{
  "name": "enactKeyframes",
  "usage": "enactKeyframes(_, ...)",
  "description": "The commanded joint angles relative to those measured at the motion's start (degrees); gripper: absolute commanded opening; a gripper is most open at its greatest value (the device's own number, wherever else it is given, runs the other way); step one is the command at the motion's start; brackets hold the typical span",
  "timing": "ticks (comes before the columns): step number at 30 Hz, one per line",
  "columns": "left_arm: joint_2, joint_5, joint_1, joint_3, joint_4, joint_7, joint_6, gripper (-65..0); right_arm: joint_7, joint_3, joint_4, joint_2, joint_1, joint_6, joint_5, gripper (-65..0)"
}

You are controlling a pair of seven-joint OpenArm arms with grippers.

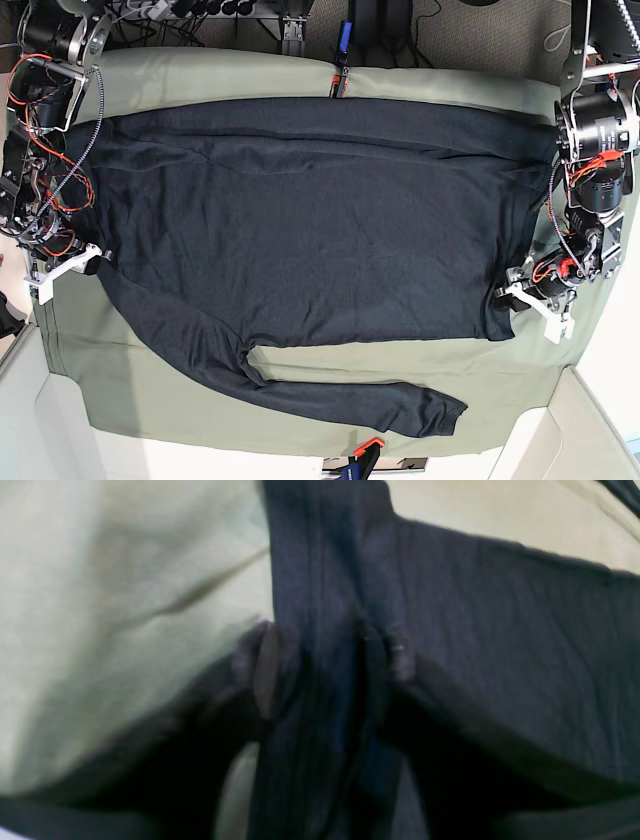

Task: Fold the T-shirt properly
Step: 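Grasp the side seams and fold the shirt body toward the collar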

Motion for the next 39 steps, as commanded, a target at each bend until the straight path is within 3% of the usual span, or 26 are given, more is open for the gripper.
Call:
enactKeyframes(1,-0.3,0.6,-0.9,0.1,0.3,1.8,-0.7,-44.6,-0.9,0.0,0.5,0.6,0.7,1.5,0.2,-43.5)
enactKeyframes(2,-0.3,0.6,-0.9,0.1,0.3,1.8,-0.7,-47.2,-0.9,0.0,0.5,0.6,0.7,2.3,0.2,-48.0)
enactKeyframes(4,-0.4,0.7,-1.0,0.1,0.3,1.7,-1.1,-52.7,-0.9,0.0,0.5,0.6,0.6,2.8,0.2,-63.4)
enactKeyframes(5,-0.4,0.9,-1.0,0.1,0.3,1.2,-2.2,-56.4,-0.9,0.0,0.5,0.6,0.5,2.8,0.2,-65.0)
enactKeyframes(7,-0.9,2.2,-1.0,0.1,0.4,-1.2,-2.2,-63.9,-1.0,0.0,0.5,0.6,0.5,2.8,0.2,-65.0)
enactKeyframes(11,-3.4,2.8,-1.1,0.1,4.0,-2.4,-2.2,-65.0,-1.0,0.1,1.4,0.9,0.6,2.7,0.3,-65.0)
enactKeyframes(15,-5.9,2.1,-0.3,0.1,12.4,2.6,-2.2,-65.0,-1.8,0.1,4.0,2.7,0.4,2.7,1.8,-65.0)
enactKeyframes(21,-9.7,-4.0,4.4,0.1,25.4,9.0,-2.2,-65.0,-5.9,0.1,8.4,6.1,0.5,3.3,7.9,-65.0)
enactKeyframes(28,-12.5,-11.9,12.8,0.1,38.5,16.2,-2.2,-65.0,-8.1,0.1,9.7,7.9,0.1,3.3,9.4,-65.0)
enactKeyframes(33,-13.5,-13.4,19.0,0.1,46.4,20.8,-2.2,-65.0,-8.7,0.1,14.2,8.4,-5.0,4.3,12.3,-65.0)
enactKeyframes(39,-17.0,-15.2,26.3,0.0,56.5,21.4,-2.2,-65.0,-8.6,1.0,20.3,8.5,-12.9,4.3,12.2,-65.0)
